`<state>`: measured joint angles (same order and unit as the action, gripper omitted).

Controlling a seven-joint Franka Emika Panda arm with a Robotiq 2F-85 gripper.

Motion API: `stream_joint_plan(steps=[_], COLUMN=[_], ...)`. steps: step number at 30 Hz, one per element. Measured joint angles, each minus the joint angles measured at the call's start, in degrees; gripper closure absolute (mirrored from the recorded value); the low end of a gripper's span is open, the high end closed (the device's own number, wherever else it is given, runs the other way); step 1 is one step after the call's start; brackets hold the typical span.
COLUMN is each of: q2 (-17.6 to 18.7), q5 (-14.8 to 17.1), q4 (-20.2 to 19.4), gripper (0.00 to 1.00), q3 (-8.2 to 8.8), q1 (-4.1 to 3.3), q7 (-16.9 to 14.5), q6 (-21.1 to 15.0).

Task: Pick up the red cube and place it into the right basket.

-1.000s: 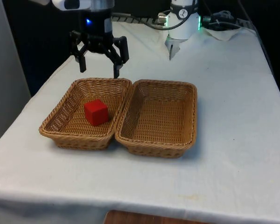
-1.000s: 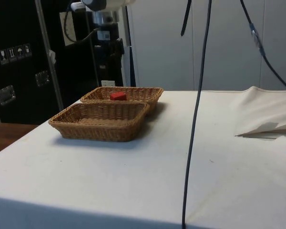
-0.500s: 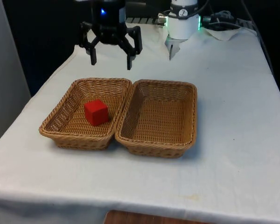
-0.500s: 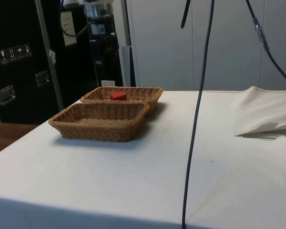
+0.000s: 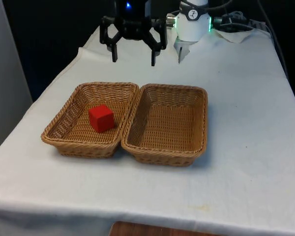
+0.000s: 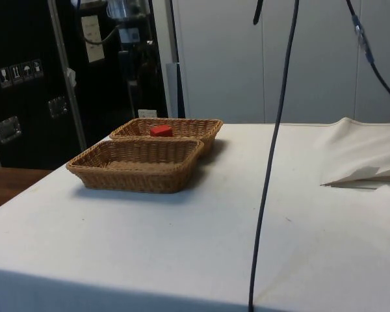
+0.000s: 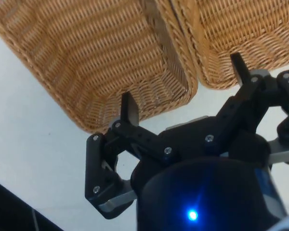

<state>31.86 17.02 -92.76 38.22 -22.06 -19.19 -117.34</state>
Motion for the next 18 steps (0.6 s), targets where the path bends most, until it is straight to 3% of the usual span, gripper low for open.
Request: stream_joint_plan(steps=[7, 13, 18], q2=[-2.64, -4.58, -5.61], q5=[-2.69, -4.64, -4.98], q4=[-2.69, -4.81, -6.36], gripper=[0.00, 0.00, 0.00], q3=[-1.72, -3.15, -3.32], q1=[-0.80, -1.15, -1.15], q7=[1.95, 3.44, 3.44], q6=[0.00, -0.23, -1.03])
